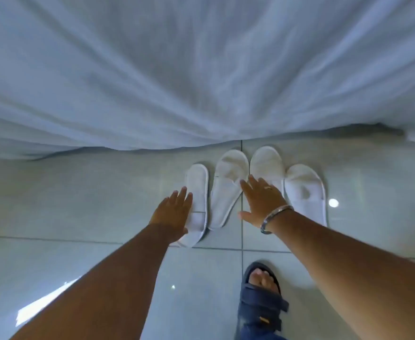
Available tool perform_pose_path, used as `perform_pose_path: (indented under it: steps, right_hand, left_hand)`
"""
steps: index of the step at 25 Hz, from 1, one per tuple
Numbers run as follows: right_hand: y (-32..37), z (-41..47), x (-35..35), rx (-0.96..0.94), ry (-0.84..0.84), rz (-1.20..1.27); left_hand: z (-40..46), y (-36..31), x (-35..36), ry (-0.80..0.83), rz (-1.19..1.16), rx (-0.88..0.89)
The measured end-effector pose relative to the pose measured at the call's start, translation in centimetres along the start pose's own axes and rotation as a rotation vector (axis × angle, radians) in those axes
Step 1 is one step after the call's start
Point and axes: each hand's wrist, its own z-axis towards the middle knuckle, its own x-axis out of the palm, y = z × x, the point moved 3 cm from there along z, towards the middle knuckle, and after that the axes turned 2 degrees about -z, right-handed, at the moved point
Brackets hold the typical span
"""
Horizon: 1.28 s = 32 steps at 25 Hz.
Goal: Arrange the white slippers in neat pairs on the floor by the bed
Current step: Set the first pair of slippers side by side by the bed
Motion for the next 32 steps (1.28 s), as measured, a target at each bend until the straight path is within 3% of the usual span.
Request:
perform_pose_path:
  steps: [4,9,11,15,18,25,29,32]
  right_hand:
    - [1.7,7.9,3.7,-0.145,-0.035,-0.024]
    - [1.6,12.3,6.4,-0.1,-0.104,-0.201]
    - [1.9,12.2,7.1,-0.091,-0.117,-0.21]
    - [2.6,11.6,8.0,-0.052,-0.072,-0.214]
    - [4.1,10.6,7.9,-0.104,-0.059,-0.207]
    - [6.0,6.7,9.9,-0.321,-0.098,-0.304]
    - [4.5,6.2,9.8,-0.18,0.02,-0.402]
    - [5.3,2.4,10.7,-0.213,0.096,-0.439]
  left_hand:
    - [6.2,1.2,4.3,0.084,0.013,0.057]
    - [8.0,3.4,8.2,-0.197,0.079,0.223]
    - [8.2,3.7,8.4,-0.232,0.112,0.242]
    - [7.7,4.5,8.4,-0.179,0.191,0.122]
    - [7.2,9.0,7.0,-0.125,0.235,0.0]
    - [7.3,11.8,6.5,-0.115,0.288,0.043]
    - [5.8,12.1,7.4,-0.145,0.182,0.02]
    - [4.7,13.0,8.3,-0.208,0.155,0.028]
